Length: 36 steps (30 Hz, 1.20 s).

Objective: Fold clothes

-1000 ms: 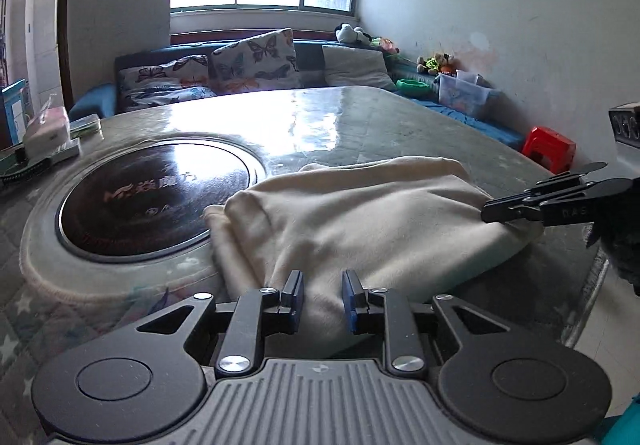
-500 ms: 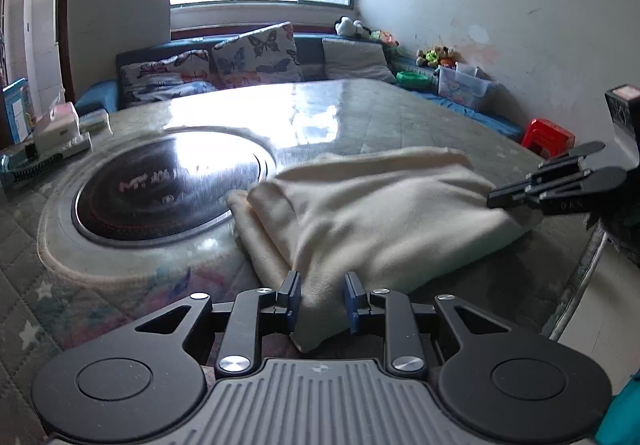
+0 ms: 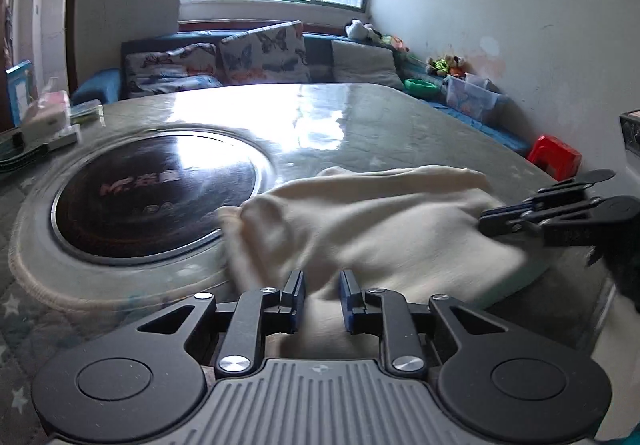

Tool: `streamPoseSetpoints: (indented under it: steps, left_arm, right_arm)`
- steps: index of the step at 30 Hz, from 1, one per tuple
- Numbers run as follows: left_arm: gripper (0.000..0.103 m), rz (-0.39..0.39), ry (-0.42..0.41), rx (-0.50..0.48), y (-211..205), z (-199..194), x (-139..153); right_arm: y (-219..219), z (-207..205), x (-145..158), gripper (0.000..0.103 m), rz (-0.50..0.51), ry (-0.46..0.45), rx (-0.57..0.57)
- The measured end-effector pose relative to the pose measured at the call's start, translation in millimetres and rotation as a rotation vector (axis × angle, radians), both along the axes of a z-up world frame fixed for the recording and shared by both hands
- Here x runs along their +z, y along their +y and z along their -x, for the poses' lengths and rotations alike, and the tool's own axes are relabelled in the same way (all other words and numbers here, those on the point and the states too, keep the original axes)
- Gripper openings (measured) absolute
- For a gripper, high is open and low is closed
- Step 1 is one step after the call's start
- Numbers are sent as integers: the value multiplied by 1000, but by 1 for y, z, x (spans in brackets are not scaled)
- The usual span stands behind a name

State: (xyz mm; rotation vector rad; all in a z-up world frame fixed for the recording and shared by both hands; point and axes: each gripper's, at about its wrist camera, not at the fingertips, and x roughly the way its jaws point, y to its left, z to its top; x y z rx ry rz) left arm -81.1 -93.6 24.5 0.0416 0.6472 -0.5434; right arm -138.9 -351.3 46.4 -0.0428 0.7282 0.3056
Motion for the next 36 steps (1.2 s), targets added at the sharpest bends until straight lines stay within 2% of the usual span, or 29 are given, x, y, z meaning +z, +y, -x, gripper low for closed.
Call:
streamPoseSetpoints:
  steps: [7,13,17,18,19,24,31,36]
  left_arm:
    - [22,52,39,61,22,-18,14]
    - [22,49,117,91,15,-44,2]
    - [19,66,117,101,12,-47,3]
    - [15,60,109,96,10,-46,3]
    - [6,51,91,90,9,-44,4]
    - [4,-43,-65,126,4,-26,15]
    - [6,-49,-75,114,0,-26,21]
    - [9,-54,-82,105,-3,-27,26]
  right_arm:
    - [-2,-4,3,6,1,12,15]
    - [1,-6,0,7,2,10,18]
    - [1,-6,-1,7,1,11,21]
    - [1,-6,-1,7,1,11,21]
    - [1,-7,-1,7,1,11,22]
    - [1,-6,-2,7,3,8,21]
    - [3,-3,-5,7,18,-17,30]
    - [4,-7,5,7,24,-20,30]
